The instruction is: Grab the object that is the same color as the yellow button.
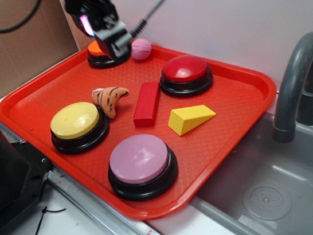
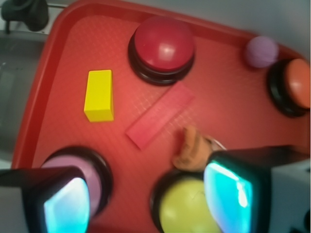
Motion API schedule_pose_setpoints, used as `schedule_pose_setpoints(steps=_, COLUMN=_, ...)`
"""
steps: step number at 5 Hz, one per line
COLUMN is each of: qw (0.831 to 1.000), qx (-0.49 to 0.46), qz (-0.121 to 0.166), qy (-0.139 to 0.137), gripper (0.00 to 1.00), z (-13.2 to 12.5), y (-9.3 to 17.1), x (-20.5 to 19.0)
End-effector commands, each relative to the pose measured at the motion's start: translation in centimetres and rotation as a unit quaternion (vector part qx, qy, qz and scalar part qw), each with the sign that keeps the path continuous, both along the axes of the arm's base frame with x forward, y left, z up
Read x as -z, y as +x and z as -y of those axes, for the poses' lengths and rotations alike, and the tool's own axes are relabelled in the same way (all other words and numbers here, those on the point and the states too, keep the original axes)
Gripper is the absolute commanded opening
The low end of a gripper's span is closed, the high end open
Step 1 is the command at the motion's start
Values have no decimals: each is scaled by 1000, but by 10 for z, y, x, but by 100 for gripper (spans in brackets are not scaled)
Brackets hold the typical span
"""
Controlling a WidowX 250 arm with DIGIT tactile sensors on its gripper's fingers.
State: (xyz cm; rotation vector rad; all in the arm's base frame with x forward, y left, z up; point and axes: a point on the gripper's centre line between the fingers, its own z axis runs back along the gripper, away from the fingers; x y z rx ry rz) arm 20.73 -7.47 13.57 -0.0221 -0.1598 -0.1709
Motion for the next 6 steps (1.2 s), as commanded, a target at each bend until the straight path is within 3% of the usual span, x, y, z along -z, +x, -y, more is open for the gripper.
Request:
schedule_pose_setpoints(steps=1, qw=999, qx=-7, qz=16, qy=-40, gripper=100, z=21, y=34, x=40)
schedule_pose_setpoints(steps=3, qw=999, qx=18, qz=-6, qy=-37, gripper=100, z=41, y=48, x=74)
schedule_pose_setpoints(steps=4, qw=999, qx=30, qz=-15, qy=-20, gripper=100, z=55, y=43, x=87)
schedule_pose_setpoints(steps=6, qw=999, qx=35, qz=-29, qy=-18, gripper=100, z=58, y=48, x=103)
